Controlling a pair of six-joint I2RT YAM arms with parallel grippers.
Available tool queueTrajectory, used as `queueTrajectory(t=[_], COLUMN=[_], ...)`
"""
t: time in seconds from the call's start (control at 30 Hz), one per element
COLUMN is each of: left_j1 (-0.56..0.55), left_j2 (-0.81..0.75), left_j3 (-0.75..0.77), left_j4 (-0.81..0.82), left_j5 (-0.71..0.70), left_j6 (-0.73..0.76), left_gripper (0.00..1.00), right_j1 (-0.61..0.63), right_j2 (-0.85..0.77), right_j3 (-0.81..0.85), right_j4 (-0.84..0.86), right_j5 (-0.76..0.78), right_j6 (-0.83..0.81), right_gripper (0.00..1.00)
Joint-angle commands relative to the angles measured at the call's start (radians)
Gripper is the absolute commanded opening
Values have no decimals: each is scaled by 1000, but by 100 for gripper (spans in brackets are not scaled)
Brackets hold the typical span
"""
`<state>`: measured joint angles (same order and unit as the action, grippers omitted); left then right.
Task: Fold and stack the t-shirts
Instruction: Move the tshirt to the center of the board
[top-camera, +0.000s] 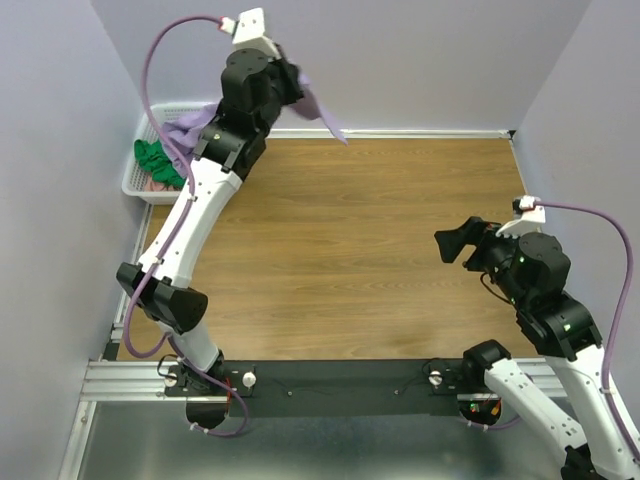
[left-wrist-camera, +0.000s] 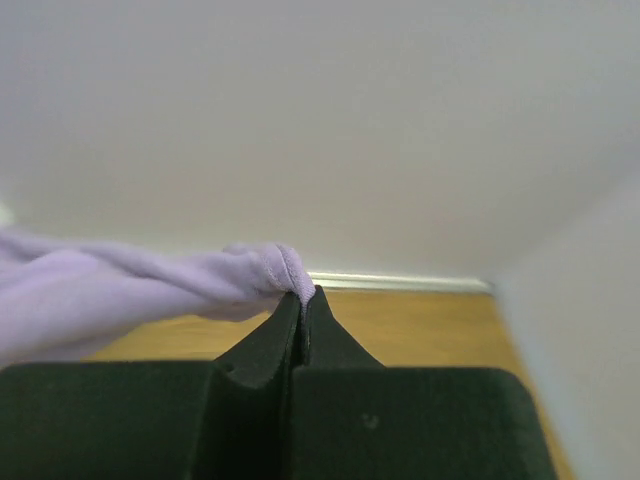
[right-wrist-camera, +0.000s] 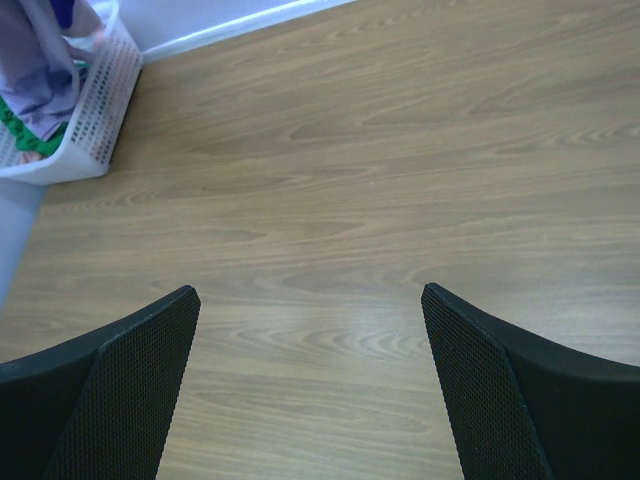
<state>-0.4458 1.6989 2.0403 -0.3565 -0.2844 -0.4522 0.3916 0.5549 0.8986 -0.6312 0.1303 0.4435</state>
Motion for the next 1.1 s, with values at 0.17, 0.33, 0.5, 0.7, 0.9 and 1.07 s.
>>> queueTrajectory(t=[0.17, 0.33, 0.5, 0.7, 0.9, 1.07], left_j1=[-260, -347, -353, -324, -213, -108], left_j2=[62, 90, 53, -77, -203, -292], left_j3=[274, 348, 258, -113, -637, -960], left_j4=[184, 348, 424, 435, 513, 556], left_j5=[505, 648, 633, 475, 450, 416], left_j6=[-5, -100, -123, -150, -304, -318], left_gripper=[0, 0, 0, 0, 0, 0], right_j1=[4, 4, 4, 4, 6, 6], right_j2=[-4, -73, -118, -128, -84, -30], right_j3=[100, 97, 82, 45, -7, -52], right_j4=[64, 96, 102, 102, 97, 90], right_j5=[158, 279, 269, 221, 164, 181], right_j6=[-83, -95, -129, -108, -71, 17], right_gripper=[100, 100, 100, 100, 100, 100])
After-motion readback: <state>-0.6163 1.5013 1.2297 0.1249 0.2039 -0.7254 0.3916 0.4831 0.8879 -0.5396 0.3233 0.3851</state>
